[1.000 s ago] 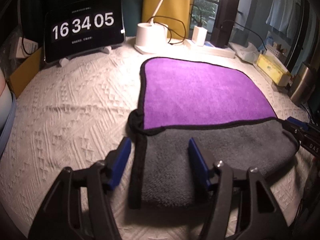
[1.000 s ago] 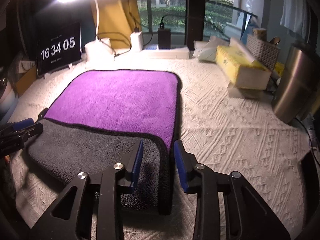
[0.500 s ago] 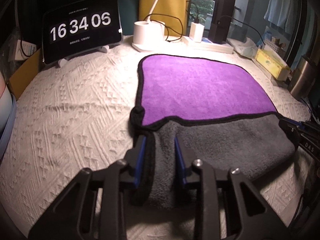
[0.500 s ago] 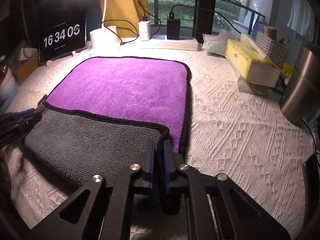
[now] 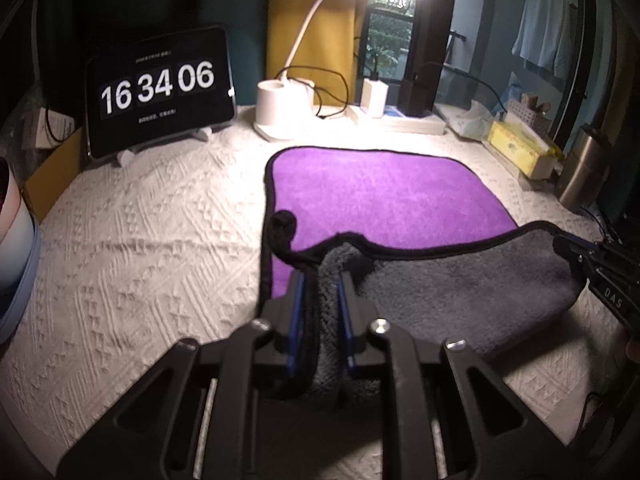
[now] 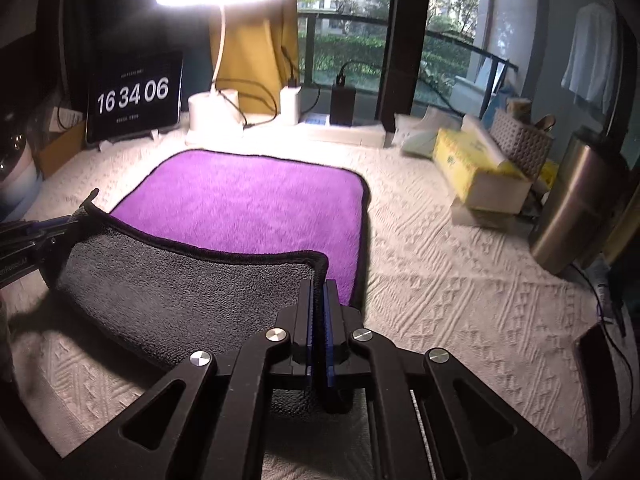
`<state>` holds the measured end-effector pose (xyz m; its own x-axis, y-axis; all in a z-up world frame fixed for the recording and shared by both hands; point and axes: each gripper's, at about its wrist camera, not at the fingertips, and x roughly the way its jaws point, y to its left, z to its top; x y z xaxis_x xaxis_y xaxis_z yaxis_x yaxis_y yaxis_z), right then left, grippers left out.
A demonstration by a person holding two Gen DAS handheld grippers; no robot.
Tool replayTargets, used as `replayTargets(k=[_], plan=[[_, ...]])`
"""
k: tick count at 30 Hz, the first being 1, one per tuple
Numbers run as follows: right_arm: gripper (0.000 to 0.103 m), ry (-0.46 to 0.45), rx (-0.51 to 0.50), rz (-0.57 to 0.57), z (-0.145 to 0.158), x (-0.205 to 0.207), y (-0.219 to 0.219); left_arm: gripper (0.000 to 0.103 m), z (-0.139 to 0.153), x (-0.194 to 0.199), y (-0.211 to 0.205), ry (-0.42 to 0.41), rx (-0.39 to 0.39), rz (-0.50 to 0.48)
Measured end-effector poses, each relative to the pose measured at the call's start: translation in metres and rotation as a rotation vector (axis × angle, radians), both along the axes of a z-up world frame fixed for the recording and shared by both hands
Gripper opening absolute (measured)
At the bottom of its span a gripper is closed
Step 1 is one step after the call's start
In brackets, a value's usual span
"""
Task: Fold towel
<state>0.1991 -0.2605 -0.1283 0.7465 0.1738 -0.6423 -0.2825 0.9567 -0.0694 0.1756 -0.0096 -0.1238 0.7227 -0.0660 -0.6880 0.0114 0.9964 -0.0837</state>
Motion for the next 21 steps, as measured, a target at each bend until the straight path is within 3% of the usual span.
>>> replayTargets(k=[21], plan=[[0.005, -0.142, 0.000, -0.056, 0.044, 0.013, 0.000, 0.017, 0.043, 0.019, 0.009, -0.140, -0.012, -0.015]])
